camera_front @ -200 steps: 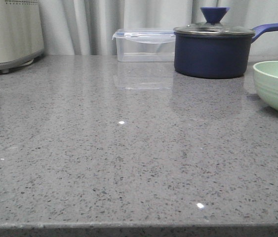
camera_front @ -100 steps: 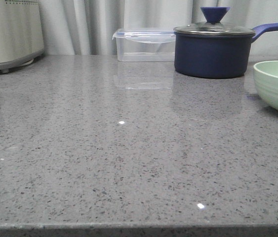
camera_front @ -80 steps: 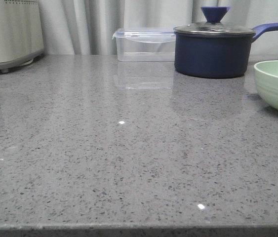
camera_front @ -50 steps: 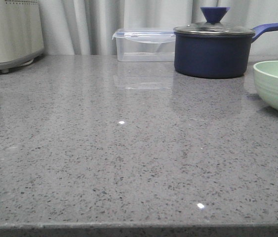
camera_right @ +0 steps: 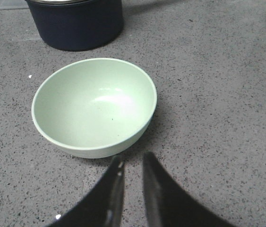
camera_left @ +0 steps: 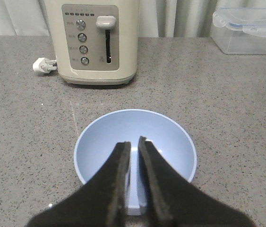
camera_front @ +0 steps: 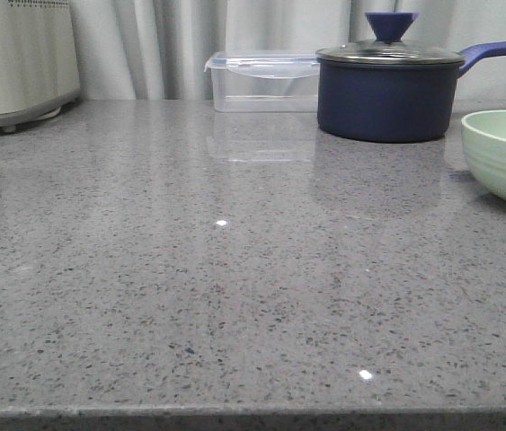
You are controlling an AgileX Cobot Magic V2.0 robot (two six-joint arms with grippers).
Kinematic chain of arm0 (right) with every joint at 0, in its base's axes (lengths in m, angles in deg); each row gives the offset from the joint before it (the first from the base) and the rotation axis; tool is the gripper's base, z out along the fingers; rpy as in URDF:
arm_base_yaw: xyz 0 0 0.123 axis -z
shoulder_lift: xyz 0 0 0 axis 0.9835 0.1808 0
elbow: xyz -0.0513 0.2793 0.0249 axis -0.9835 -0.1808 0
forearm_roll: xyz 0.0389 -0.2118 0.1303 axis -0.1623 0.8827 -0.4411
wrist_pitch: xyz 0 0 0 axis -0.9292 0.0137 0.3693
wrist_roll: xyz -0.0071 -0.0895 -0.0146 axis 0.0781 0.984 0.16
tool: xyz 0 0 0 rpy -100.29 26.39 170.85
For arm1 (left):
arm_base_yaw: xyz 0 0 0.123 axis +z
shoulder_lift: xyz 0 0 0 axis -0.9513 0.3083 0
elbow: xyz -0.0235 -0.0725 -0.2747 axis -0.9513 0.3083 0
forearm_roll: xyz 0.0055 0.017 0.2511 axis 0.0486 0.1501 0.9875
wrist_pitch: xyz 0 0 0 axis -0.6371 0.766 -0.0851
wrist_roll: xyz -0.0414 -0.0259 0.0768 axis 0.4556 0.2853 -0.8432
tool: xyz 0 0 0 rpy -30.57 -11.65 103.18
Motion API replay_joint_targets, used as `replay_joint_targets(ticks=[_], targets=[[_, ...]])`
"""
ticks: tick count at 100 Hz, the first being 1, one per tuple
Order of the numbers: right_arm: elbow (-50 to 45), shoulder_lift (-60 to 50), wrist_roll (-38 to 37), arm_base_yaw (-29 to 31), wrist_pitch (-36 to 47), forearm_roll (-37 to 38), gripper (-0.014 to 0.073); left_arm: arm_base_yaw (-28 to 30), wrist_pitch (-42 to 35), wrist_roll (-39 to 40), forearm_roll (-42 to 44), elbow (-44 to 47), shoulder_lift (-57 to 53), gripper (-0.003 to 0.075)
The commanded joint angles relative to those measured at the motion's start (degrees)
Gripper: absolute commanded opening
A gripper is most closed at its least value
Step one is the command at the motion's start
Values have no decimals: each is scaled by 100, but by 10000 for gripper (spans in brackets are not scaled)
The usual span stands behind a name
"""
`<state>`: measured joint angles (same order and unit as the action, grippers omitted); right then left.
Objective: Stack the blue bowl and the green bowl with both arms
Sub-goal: 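Lower the right gripper onto the green bowl rim and grasp it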
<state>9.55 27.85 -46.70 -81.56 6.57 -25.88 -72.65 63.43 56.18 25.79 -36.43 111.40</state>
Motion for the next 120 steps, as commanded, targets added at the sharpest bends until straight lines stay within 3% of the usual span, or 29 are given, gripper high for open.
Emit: replay_joint_targets(ticks=[1, 13, 20, 53, 75, 120], targets=[[266, 176, 38, 32, 351, 34, 276, 9, -398, 49, -48, -210, 75, 198], [266, 182, 38, 32, 331, 34, 377, 9, -524, 49, -48, -210, 75, 400], [266, 182, 38, 32, 393, 34, 383, 9, -587, 49, -48, -210, 75, 449], [542, 430, 38, 32, 360, -39, 382, 9, -655, 49, -48, -197, 85, 439], [1511, 1696, 38, 32, -9, -32, 382, 9, -655, 49, -48, -197, 85, 439], [3616, 4317, -55, 32, -1570, 36, 382, 9, -655, 49, -48, -197, 85, 438]])
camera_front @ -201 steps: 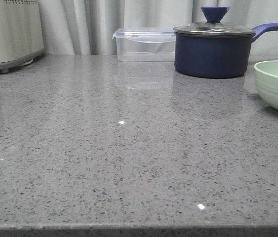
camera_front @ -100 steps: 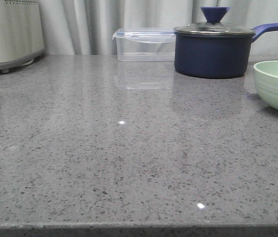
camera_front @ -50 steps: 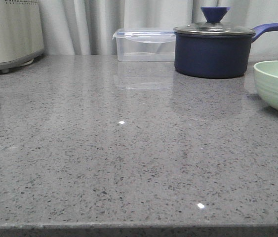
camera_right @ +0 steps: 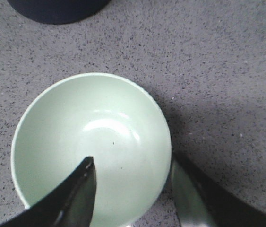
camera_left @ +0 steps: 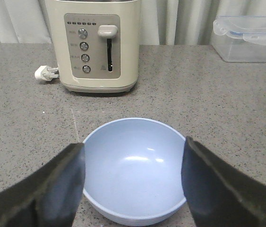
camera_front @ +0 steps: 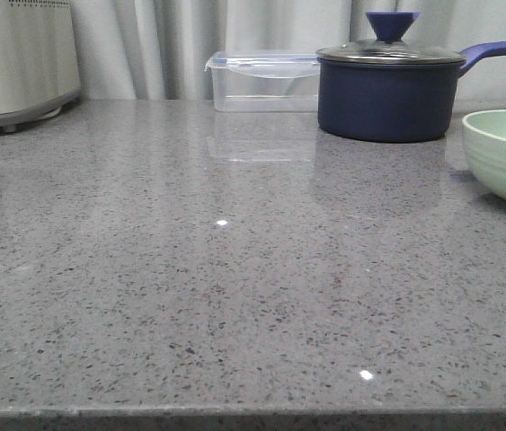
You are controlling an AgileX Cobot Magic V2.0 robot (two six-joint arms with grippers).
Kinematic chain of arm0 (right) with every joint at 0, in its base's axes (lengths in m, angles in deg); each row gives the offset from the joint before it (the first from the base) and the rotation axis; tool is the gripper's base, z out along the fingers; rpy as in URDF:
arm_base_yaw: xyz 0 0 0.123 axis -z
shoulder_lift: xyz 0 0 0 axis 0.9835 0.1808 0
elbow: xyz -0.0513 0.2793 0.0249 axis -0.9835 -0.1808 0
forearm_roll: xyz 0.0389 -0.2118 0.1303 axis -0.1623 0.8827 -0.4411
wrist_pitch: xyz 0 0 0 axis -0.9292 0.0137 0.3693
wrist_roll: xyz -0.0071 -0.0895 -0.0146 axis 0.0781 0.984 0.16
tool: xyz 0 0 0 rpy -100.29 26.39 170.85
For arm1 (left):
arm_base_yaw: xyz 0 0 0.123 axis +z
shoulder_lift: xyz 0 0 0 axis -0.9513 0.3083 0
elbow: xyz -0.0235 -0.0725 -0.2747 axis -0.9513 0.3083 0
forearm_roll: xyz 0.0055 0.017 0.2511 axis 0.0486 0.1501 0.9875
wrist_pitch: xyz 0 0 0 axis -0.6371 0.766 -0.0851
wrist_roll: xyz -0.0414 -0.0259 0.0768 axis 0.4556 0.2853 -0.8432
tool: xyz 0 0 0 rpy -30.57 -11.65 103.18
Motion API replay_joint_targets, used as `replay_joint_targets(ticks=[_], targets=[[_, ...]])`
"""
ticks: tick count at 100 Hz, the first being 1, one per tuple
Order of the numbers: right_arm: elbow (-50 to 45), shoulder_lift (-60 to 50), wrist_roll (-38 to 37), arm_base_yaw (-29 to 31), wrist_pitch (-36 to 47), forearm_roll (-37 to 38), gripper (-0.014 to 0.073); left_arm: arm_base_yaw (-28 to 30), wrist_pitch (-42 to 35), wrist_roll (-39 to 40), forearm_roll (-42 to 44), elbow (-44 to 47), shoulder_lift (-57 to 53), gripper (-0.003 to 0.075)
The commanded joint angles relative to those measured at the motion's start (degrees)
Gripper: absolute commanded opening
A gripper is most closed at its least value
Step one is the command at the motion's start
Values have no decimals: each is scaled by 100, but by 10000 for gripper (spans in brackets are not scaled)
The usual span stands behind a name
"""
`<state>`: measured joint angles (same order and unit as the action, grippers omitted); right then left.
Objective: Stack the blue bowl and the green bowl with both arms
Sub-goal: 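Lower the right gripper onto the green bowl rim and grasp it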
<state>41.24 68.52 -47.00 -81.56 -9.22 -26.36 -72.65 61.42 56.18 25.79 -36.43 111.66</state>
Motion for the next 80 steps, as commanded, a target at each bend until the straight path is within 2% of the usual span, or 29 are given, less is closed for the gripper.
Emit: replay_joint_targets(ticks=[1, 33, 80], targets=[[467, 277, -25, 32, -3, 91, 382, 9, -454, 49, -48, -197, 59, 439], [645, 1000, -237, 371, -103, 287, 382, 9, -454, 49, -48, -197, 59, 438], [645, 1603, -231, 377, -97, 23, 379, 9, -464, 49, -48, -197, 59, 439]])
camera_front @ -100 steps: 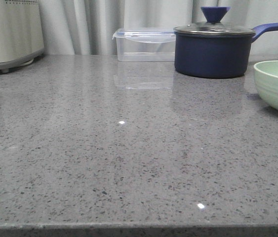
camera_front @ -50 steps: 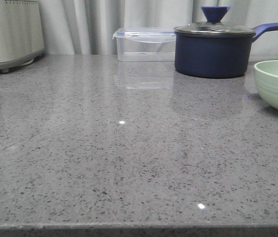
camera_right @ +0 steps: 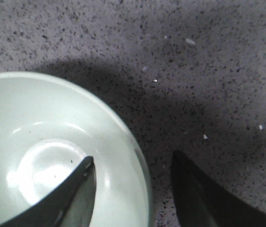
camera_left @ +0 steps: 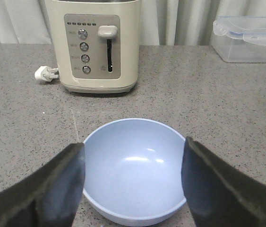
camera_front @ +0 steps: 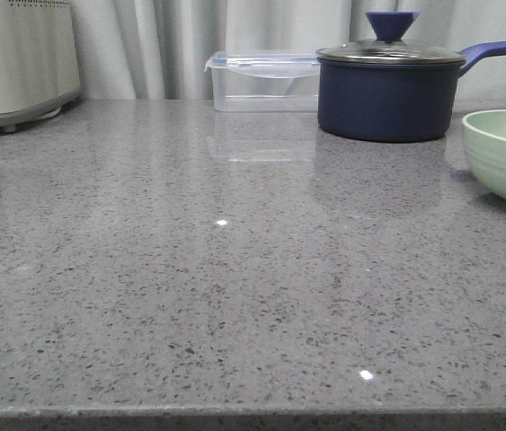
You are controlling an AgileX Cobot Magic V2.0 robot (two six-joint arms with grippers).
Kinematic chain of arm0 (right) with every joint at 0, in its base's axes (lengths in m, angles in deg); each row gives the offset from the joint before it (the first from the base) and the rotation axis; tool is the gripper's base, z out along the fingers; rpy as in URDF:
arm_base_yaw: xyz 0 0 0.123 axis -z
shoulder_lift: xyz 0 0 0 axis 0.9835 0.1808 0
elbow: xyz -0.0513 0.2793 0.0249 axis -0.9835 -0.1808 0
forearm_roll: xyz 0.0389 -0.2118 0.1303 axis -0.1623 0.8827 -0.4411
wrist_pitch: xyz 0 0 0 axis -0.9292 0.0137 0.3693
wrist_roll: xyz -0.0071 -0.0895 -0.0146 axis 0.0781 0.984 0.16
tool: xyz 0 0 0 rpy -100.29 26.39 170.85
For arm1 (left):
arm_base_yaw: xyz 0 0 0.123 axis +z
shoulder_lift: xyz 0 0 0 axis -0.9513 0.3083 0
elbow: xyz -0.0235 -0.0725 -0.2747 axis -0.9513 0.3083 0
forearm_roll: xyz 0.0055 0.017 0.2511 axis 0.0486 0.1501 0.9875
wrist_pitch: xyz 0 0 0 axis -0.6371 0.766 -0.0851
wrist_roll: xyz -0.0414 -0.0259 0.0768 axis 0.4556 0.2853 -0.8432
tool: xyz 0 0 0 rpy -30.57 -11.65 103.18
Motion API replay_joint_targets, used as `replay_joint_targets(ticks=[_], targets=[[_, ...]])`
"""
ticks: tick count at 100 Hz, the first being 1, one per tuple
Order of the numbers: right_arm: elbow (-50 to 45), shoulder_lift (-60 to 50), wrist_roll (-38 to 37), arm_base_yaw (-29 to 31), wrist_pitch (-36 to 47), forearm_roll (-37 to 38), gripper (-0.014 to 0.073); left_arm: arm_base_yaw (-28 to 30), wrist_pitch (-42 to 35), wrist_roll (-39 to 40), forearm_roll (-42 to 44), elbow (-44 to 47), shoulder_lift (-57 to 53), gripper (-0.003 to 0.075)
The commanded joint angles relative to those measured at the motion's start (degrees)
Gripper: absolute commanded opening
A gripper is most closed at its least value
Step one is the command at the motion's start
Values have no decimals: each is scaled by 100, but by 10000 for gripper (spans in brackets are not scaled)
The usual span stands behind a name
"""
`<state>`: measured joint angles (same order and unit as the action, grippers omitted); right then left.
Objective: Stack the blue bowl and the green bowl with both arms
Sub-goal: 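Lower the right gripper onto the green bowl rim and grasp it, then carry the green bowl with the right gripper toward the table center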
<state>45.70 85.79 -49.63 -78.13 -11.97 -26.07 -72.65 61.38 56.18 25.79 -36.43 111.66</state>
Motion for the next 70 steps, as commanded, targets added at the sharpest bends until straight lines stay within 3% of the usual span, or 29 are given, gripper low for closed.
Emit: replay_joint_targets(ticks=[1, 14, 33, 54, 70], targets=[[199, -105, 31, 34, 179, -6, 379, 9, -460, 49, -48, -197, 59, 438], [199, -15, 35, 34, 173, -6, 345, 9, -460, 49, -48, -197, 59, 439], [199, 0, 35, 34, 189, -6, 119, 9, -460, 49, -48, -197, 59, 439], [199, 0, 35, 38, 201, -6, -49, 9, -460, 49, -48, -197, 59, 438], [217, 0, 35, 38, 241, -6, -80, 9, -460, 49, -48, -197, 59, 438]])
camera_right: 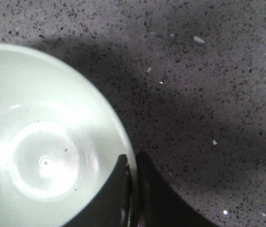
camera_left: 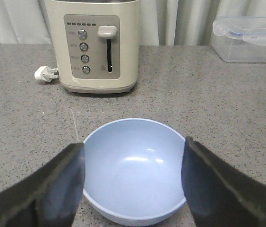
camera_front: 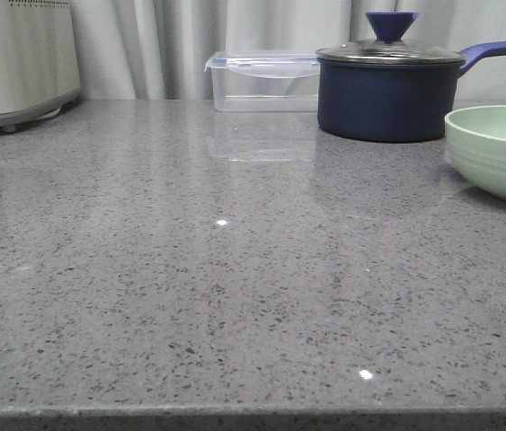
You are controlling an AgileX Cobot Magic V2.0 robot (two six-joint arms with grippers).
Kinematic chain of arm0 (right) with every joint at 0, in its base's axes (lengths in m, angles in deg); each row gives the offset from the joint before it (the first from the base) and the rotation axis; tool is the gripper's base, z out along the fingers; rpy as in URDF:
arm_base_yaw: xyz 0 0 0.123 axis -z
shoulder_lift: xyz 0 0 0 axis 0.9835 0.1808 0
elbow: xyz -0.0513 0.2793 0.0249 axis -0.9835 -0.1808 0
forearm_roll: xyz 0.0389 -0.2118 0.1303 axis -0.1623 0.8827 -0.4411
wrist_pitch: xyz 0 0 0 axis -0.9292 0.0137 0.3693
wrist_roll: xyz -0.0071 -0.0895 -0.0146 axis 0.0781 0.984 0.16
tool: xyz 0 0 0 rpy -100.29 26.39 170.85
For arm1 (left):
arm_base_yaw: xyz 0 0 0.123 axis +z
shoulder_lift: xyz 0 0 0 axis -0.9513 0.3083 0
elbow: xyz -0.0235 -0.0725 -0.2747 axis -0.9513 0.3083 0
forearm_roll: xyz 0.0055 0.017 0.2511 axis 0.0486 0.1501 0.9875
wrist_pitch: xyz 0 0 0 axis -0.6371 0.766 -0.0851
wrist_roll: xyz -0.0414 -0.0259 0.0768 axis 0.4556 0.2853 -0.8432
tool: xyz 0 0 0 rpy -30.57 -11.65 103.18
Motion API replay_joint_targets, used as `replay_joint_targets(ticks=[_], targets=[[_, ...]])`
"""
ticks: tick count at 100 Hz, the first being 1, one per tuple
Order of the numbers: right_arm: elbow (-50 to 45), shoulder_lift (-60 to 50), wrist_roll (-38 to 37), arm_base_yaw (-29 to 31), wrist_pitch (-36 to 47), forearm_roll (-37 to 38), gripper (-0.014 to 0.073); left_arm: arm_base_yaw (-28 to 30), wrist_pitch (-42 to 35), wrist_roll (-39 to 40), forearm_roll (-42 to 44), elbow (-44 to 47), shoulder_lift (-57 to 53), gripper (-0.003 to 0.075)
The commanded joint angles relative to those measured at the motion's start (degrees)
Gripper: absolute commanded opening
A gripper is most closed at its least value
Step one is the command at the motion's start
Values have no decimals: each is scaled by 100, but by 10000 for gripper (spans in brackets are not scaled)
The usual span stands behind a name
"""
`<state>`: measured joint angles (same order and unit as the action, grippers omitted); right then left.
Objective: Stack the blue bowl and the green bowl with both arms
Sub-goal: 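Carry the green bowl with the right gripper toward the table center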
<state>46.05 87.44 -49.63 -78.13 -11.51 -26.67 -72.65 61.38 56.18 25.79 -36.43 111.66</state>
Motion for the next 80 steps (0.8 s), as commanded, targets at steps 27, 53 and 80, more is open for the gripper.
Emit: replay_joint_targets(ticks=[27, 53, 80], targets=[[679, -217, 583, -425, 109, -640, -80, 9, -460, 49, -48, -197, 59, 439], [1178, 90, 748, -1585, 166, -943, -80, 9, -460, 49, -48, -197, 59, 439], [1636, 658, 748, -2421, 185, -1064, -80, 9, -460, 49, -48, -197, 59, 439]])
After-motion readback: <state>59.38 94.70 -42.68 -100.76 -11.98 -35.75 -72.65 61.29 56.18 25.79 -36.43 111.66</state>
